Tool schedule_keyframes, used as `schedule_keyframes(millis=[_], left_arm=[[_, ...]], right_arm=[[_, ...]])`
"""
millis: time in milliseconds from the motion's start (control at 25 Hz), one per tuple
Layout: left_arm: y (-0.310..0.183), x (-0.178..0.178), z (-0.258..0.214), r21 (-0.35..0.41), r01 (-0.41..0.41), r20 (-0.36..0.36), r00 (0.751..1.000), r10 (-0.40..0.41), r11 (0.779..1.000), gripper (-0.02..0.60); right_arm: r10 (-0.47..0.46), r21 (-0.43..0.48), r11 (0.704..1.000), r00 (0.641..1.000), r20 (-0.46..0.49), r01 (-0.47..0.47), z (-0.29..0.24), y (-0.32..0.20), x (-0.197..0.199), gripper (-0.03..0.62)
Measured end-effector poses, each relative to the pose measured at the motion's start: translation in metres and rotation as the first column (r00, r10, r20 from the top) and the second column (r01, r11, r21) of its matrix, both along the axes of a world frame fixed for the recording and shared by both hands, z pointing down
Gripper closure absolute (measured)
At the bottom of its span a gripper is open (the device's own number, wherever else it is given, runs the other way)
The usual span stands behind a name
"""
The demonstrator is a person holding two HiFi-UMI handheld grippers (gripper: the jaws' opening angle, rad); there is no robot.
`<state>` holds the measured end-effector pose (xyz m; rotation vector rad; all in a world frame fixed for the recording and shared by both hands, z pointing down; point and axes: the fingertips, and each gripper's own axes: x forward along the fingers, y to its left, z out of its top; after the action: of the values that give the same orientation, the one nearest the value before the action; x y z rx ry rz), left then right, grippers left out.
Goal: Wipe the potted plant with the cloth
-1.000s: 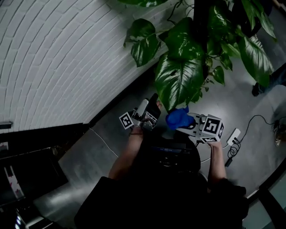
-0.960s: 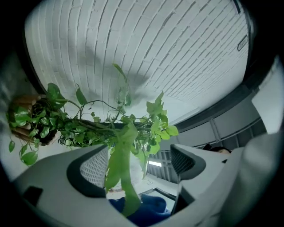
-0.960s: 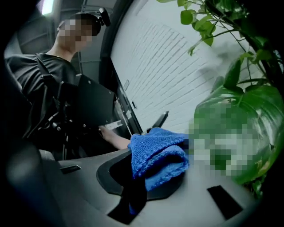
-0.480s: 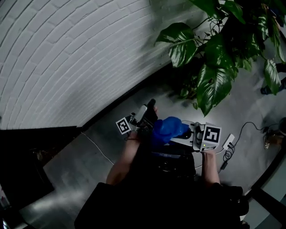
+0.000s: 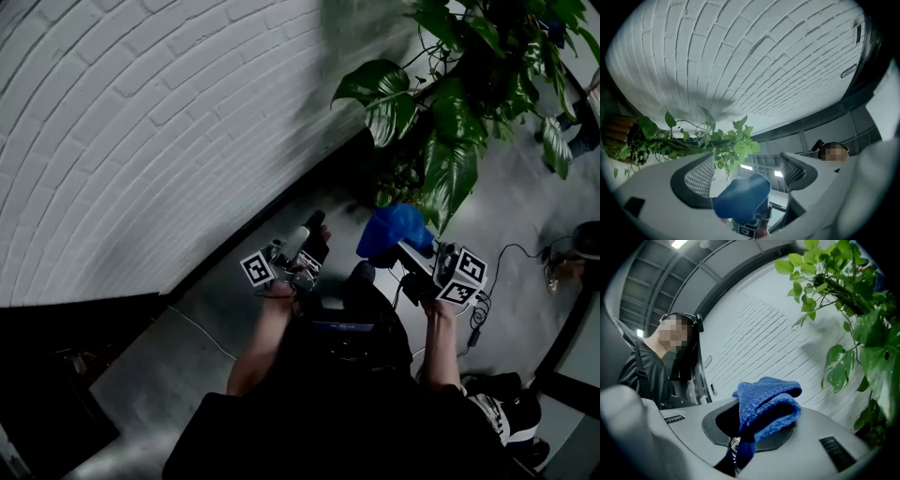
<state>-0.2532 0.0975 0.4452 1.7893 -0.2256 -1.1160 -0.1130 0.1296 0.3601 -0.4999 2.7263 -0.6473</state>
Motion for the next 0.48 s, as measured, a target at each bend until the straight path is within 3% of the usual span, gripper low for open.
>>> schedule_keyframes(millis=[240, 480], left_arm=[[-0.027, 0.011, 0.009, -0.023, -0.014, 0.006, 1.0, 0.014, 1.0, 0.149], [-0.088, 0.025, 0.016, -0.05, 0.011, 0.042, 0.999, -0.009, 0.999, 0.149]], right_arm=[[0.13, 0.018, 0.991, 0.992, 0.002, -0.13, -0.012, -0.048, 0.039, 0.534], [0.173, 0.064, 0.983, 0.985, 0.027, -0.174, -0.032, -0.123, 0.082, 0.534]])
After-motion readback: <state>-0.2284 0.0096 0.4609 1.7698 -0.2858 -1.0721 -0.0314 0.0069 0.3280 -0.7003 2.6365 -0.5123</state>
